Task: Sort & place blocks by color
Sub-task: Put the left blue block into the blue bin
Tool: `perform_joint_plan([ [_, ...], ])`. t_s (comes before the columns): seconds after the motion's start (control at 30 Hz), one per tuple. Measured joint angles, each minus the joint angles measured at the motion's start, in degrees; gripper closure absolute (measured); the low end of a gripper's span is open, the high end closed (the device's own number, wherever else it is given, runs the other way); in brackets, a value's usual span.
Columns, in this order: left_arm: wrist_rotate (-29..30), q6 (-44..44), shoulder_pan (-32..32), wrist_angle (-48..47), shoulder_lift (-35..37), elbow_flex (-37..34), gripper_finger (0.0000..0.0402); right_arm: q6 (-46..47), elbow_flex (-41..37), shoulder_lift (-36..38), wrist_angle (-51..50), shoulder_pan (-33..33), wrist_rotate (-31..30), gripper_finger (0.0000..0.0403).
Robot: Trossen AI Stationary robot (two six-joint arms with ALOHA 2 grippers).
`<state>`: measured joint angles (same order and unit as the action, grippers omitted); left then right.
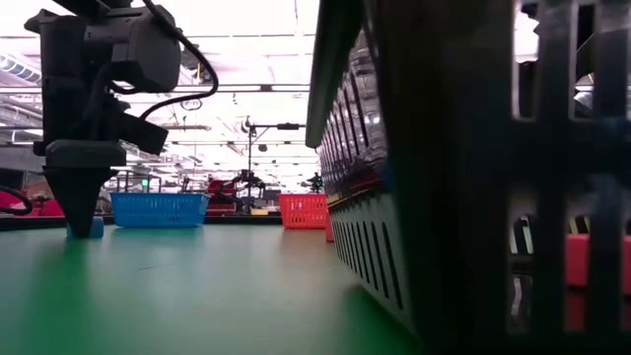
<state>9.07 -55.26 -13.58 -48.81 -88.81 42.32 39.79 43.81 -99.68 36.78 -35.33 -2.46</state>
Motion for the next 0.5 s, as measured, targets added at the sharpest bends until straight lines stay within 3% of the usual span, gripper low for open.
perform_joint_plan([
  [0.1,1.2,-1.5,0.0,-1.5,2.2,1.3,0.0262,0.0,0.0,0.0,0.0,0.0,0.0,0.0122],
  [0.13,2.3,-1.9,-0.2,-2.0,3.4,2.0,0.0281,0.0,0.0,0.0,0.0,0.0,0.0,0.0122],
  [0.17,3.1,-2.1,-0.3,-1.4,4.9,2.7,0.0334,0.0,0.0,0.0,0.0,0.0,0.0,0.0122],
  [0.2,3.9,-2.1,-0.3,-0.6,6.4,3.4,0.0362,0.0,0.0,0.0,0.0,0.0,-0.1,0.0122],
  [0.27,5.0,-2.0,-0.3,-0.1,9.0,4.4,0.0392,-0.1,0.0,0.0,0.1,0.1,-0.3,0.0122],
  [0.5,14.6,0.8,0.9,-0.4,15.5,8.2,0.0401,2.3,0.0,0.0,5.3,2.2,-0.3,0.0122],
])
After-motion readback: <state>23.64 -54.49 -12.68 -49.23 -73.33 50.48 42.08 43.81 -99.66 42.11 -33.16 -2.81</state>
